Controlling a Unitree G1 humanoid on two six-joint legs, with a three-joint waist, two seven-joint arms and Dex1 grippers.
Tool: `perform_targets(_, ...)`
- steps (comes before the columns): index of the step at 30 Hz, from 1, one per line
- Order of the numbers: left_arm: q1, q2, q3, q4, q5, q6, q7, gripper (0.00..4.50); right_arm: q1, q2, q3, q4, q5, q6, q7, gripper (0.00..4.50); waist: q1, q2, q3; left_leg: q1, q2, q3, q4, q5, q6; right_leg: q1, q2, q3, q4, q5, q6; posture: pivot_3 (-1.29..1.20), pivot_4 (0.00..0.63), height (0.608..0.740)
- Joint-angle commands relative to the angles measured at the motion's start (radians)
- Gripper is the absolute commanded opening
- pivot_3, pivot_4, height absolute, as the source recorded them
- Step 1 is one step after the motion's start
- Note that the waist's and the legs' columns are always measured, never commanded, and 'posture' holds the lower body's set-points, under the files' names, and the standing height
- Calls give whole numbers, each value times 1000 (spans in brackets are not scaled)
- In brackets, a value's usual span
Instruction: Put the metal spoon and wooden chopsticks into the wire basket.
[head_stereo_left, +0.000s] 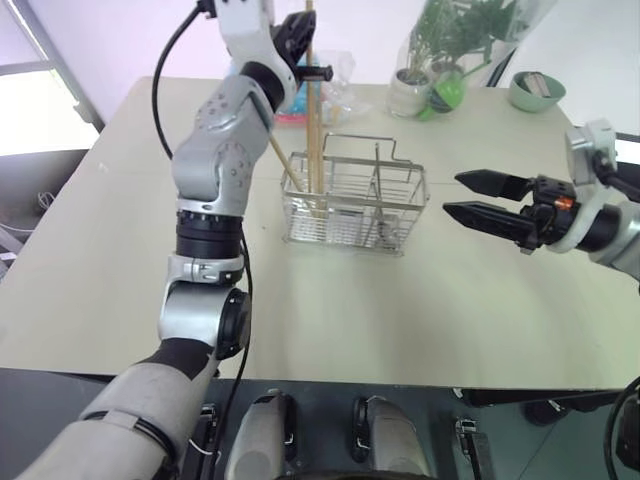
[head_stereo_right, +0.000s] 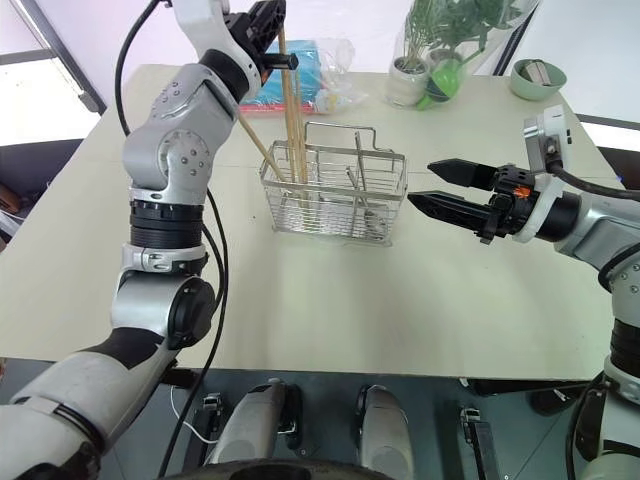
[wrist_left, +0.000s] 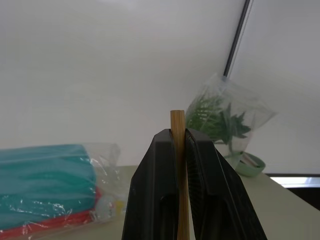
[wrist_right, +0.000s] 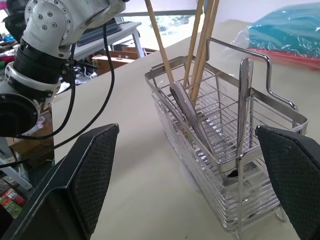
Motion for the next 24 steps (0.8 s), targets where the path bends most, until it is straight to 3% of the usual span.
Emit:
perform_targets(1,44,-6,1,-77,-11,28,19,845,-22,-9,-19,-9,7,-27,6,4500,0,0,0,0,0,0,0,0,0,0,0,0,0,0,0,0,150,715)
perform_targets(3,69,-11,-5,-102,-16,47,20,1492,-25,-7,-17,-6,6,-30,8,4500,0,0,0,0,0,0,0,0,0,0,0,0,0,0,0,0,150,715)
perform_targets(9,85,0,5,-183,-62,98,-10,4466,-35,-5,6,16,-15,-52,20,4500,0,0,0,0,0,0,1,0,0,0,0,0,0,0,0,0,150,715)
perform_targets(12,58,40,30,-197,-98,133,-35,4466,-47,-6,20,40,-30,-66,33,4500,-1,0,0,0,0,0,0,0,0,0,0,0,0,0,0,0,150,715)
perform_targets(18,-161,206,146,-92,-210,183,-115,4466,-94,1,71,111,-75,-104,68,4500,-1,0,1,-1,0,0,1,0,0,-1,0,0,1,0,0,0,150,715)
perform_targets(21,-234,363,105,-42,-221,243,-282,4466,-109,0,89,138,-97,-124,91,4500,-2,1,0,-1,0,1,1,0,-1,-1,0,0,0,-1,1,0,150,715)
perform_targets(24,-202,557,20,-60,-234,300,-545,4466,-126,-24,98,177,-129,-150,127,4500,-5,2,0,0,0,1,0,2,-4,0,0,0,1,-1,1,0,150,715)
